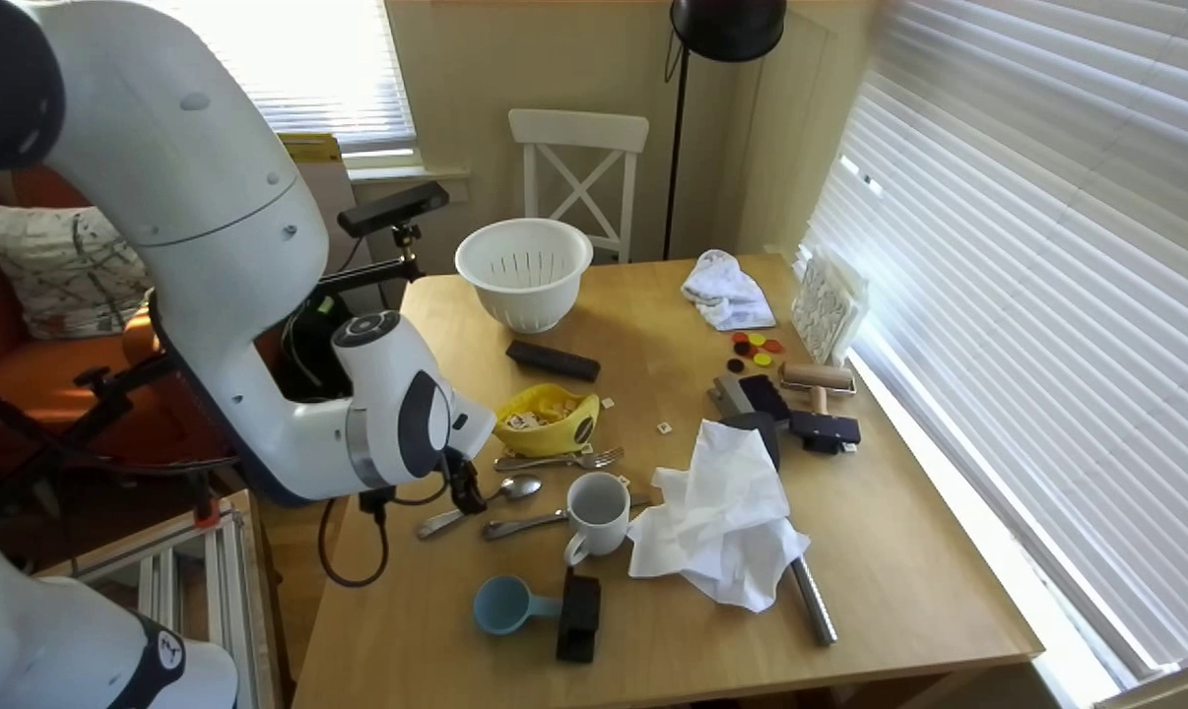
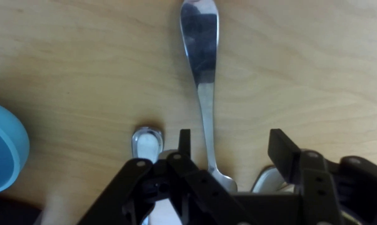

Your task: Pick up the spoon and put it in the cup

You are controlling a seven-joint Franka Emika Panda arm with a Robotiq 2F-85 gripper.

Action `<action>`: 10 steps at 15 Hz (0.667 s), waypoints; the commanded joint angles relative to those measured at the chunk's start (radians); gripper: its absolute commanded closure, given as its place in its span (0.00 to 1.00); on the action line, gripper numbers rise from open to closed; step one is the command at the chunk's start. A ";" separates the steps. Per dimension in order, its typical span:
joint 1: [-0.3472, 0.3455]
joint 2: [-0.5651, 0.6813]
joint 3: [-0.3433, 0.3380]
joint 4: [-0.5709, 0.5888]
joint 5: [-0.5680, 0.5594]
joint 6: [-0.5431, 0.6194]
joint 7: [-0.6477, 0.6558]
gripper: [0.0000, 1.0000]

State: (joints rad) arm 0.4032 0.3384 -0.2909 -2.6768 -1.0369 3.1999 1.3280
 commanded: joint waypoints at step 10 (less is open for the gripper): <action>0.171 0.153 -0.171 0.037 0.025 0.193 -0.001 0.88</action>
State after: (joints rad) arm 0.5280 0.4371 -0.4246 -2.6572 -1.0340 3.3552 1.3309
